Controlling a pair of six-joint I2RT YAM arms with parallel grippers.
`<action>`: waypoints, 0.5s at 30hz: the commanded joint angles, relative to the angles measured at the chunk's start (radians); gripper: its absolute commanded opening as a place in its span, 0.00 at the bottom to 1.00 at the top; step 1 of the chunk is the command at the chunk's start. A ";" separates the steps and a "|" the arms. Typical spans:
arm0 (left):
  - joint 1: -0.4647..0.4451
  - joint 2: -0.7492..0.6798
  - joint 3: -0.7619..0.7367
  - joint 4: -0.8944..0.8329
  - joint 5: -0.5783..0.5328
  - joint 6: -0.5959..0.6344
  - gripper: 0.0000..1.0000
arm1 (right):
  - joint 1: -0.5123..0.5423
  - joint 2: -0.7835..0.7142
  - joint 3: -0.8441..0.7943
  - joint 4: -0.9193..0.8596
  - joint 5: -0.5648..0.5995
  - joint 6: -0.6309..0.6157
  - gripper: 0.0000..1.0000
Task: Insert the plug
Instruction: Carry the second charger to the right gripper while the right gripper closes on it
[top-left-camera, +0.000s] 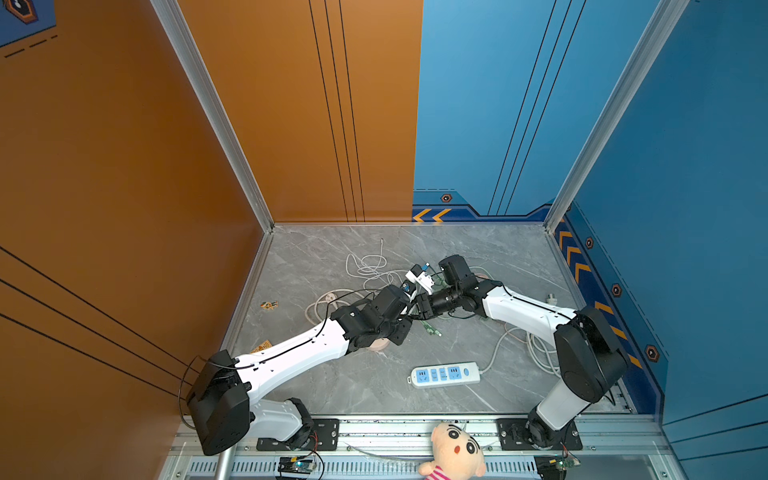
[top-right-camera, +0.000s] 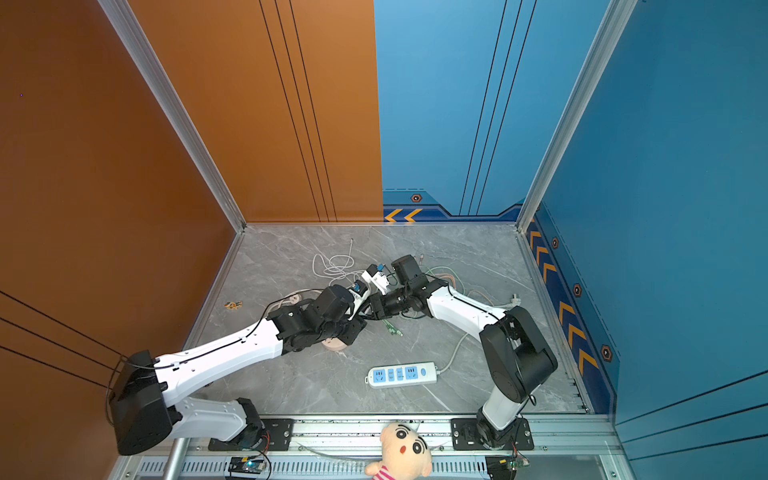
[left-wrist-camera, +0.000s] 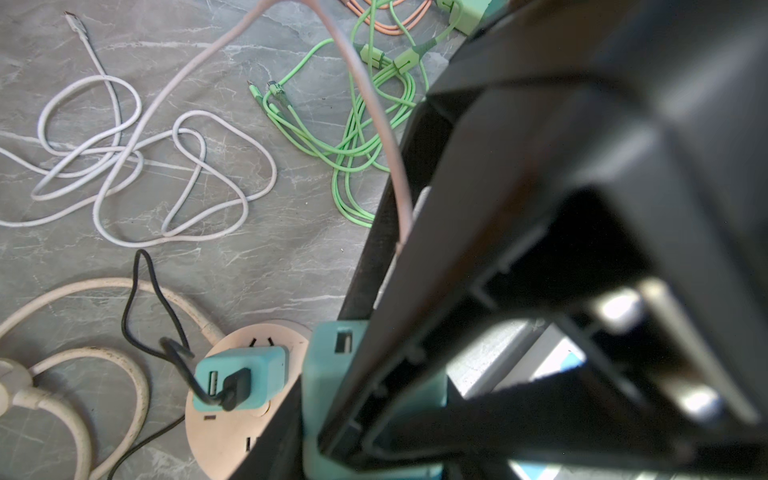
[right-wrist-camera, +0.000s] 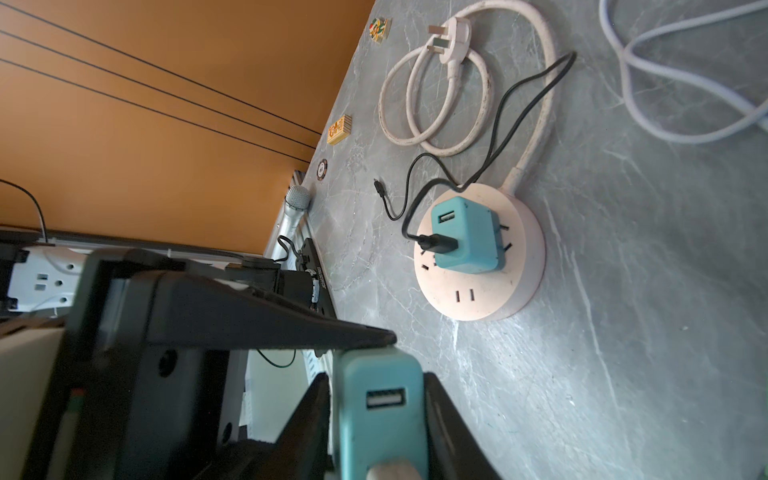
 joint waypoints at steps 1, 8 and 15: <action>0.021 -0.038 -0.001 0.094 -0.026 0.015 0.35 | 0.039 0.007 0.030 -0.103 -0.035 -0.086 0.24; 0.028 -0.063 -0.003 0.120 -0.102 -0.001 0.45 | 0.062 -0.049 0.003 -0.089 0.070 -0.149 0.00; 0.056 -0.148 -0.022 0.113 -0.162 -0.006 0.63 | 0.049 -0.070 0.013 -0.092 0.232 -0.113 0.00</action>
